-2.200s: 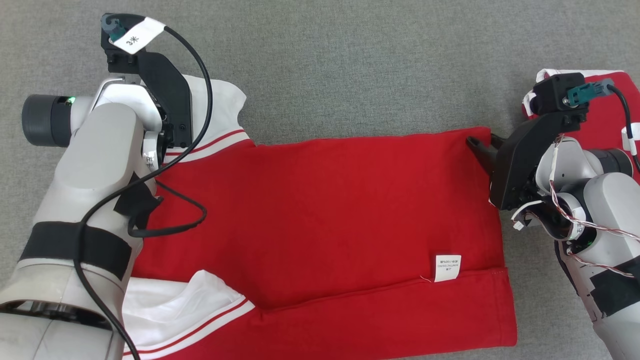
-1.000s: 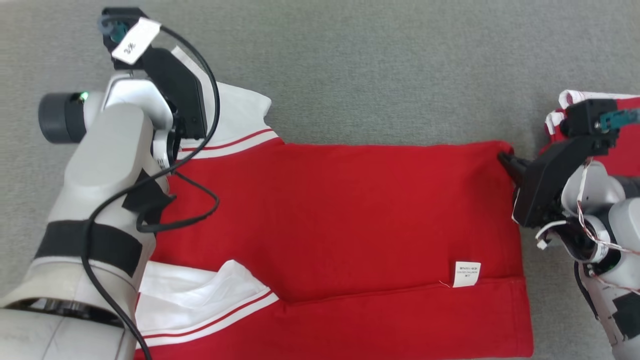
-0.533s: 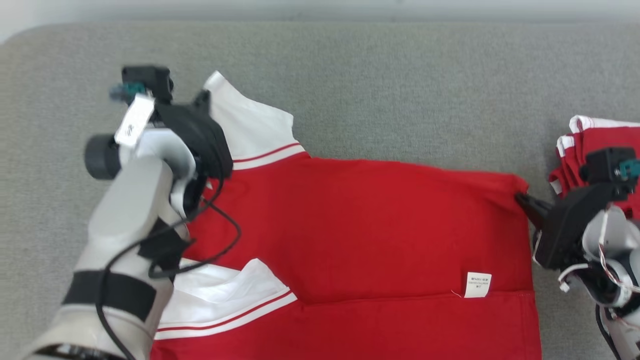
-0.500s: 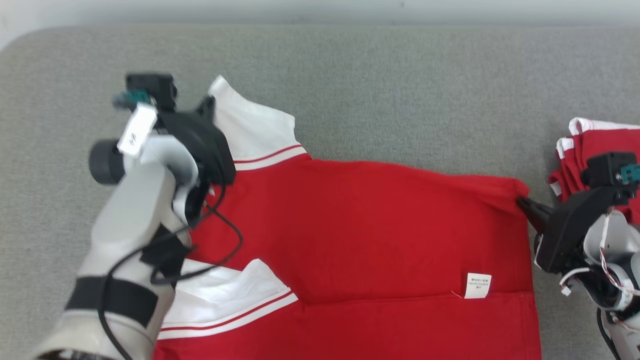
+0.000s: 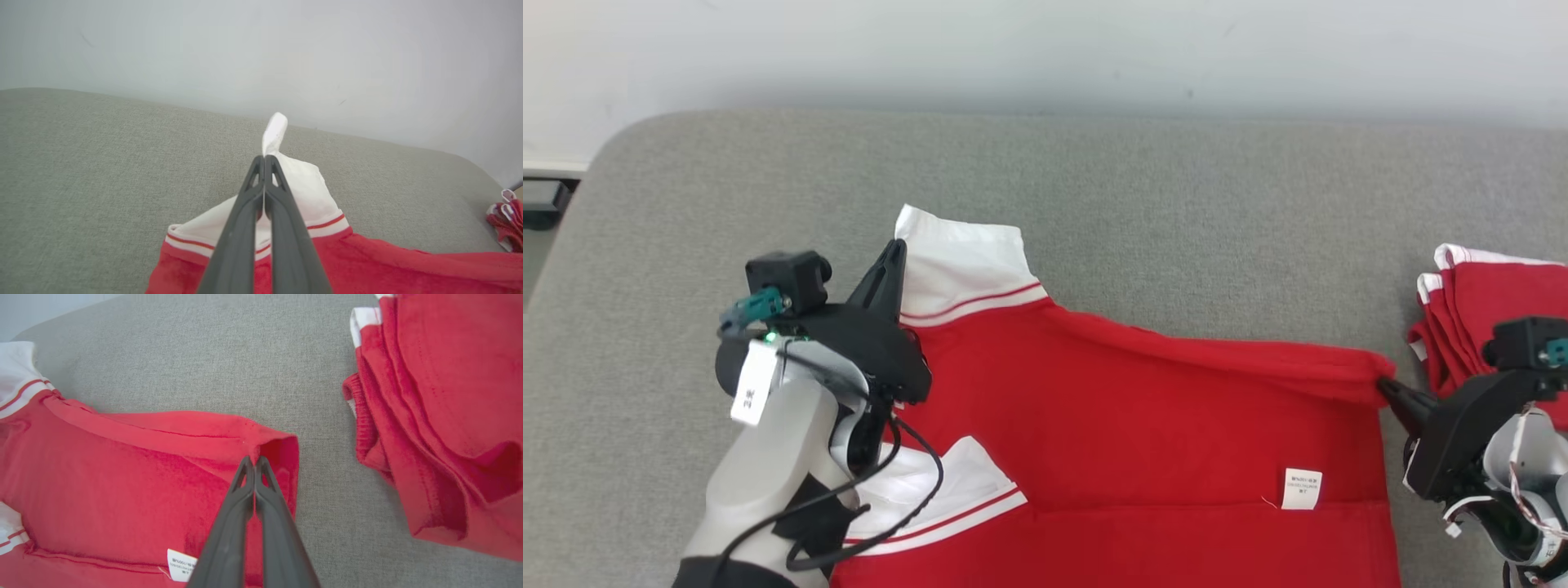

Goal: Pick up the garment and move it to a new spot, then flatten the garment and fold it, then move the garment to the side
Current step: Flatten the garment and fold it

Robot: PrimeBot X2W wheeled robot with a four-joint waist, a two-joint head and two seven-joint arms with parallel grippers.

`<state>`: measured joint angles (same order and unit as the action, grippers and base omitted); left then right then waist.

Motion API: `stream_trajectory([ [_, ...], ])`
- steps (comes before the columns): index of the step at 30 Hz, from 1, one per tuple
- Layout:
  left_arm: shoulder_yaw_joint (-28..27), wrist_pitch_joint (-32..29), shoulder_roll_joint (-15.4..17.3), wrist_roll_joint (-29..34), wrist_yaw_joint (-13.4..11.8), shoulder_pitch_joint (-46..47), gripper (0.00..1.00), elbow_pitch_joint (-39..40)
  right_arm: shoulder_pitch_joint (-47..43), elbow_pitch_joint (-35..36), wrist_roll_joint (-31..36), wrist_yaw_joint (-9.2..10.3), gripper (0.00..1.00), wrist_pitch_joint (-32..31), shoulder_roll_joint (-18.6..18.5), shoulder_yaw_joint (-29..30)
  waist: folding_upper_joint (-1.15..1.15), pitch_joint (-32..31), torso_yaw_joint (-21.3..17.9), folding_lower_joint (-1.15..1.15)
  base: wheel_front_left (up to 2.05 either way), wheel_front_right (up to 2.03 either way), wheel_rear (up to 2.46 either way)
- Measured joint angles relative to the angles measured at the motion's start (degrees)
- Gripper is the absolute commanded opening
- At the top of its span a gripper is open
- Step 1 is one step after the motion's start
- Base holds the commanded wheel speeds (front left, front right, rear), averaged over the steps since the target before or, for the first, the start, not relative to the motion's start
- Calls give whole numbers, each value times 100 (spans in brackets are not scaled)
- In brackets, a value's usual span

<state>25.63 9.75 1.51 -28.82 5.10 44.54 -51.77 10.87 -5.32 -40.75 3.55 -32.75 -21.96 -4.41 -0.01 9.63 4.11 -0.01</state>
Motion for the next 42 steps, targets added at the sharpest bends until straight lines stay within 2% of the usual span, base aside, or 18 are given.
stream_trajectory([
  [4, 35, 257, 7, -89, 3, -220, 0, 247, 20, 0, 68, 56, 0, 260, 73, 133, 0, -113, 76, 0, 0, 0, 0],
  [14, 30, 393, 27, -199, 56, -962, 0, 802, -235, 26, 67, 46, 0, 584, 172, 278, 0, -225, 281, 1, 0, 0, 0],
  [23, -16, 400, 80, -403, 103, -1868, 0, 1154, -1046, 14, -158, -60, 0, 601, 141, 371, 0, -316, 461, 1, 0, 0, 0],
  [30, -146, 441, 261, -500, 104, -2306, 0, 1393, -1072, 32, -158, -102, 0, 595, 127, 364, 0, -376, 508, 1, 0, 0, 0],
  [42, -156, 441, 227, -706, 147, -2811, 0, 1701, -1327, 27, -222, -103, 0, 606, 23, 578, 0, -452, 642, 2, 0, 0, 0],
])
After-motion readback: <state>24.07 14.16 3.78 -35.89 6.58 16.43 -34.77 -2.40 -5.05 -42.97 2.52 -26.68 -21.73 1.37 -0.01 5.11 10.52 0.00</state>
